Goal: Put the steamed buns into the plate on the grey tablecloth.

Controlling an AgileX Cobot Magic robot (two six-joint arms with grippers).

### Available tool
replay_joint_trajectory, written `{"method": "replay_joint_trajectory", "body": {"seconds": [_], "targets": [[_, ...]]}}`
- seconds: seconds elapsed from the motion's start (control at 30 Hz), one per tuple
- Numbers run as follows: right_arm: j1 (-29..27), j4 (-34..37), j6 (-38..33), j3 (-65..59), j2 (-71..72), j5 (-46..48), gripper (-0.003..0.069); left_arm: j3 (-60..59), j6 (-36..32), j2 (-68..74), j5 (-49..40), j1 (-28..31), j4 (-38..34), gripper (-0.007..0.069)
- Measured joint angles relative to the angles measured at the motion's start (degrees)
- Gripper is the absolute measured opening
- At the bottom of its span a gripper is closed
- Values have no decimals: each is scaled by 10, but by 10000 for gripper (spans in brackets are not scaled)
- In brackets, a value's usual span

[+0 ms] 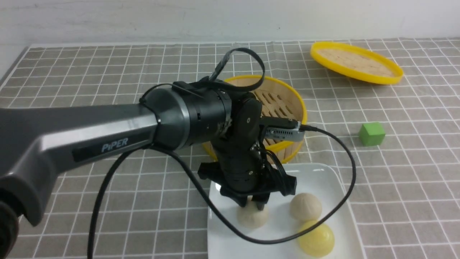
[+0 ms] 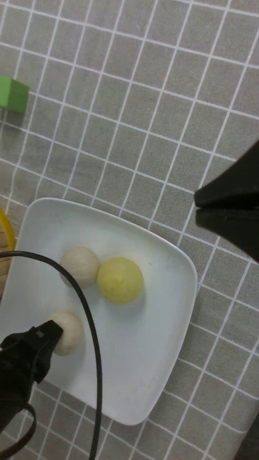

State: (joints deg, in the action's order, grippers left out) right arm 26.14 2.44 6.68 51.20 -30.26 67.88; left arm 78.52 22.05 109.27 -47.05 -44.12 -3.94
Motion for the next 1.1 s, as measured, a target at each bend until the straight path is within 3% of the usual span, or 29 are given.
{"method": "replay_joint_trajectory", "body": {"seconds": [0.1,0.23,0.5,0.63,0.73,0.83,1.1], "targets": [[0,-4,2,-3,67,-4,13,8,1,-3,-2,0,10,411],[0,-16,3,-44,147,-65,17,41,2,-21,-28,0,35,469],[0,-49,3,-234,207,-322,23,111,2,-65,-88,0,95,450],[0,-46,3,-275,207,-389,23,113,-1,-67,-116,0,100,335],[0,-45,3,-277,207,-409,26,113,-15,-67,-128,0,110,154],[0,-45,3,-278,207,-411,27,113,-18,-67,-130,0,131,27],[0,-45,3,-280,207,-411,29,113,-18,-67,-131,0,140,2]]}}
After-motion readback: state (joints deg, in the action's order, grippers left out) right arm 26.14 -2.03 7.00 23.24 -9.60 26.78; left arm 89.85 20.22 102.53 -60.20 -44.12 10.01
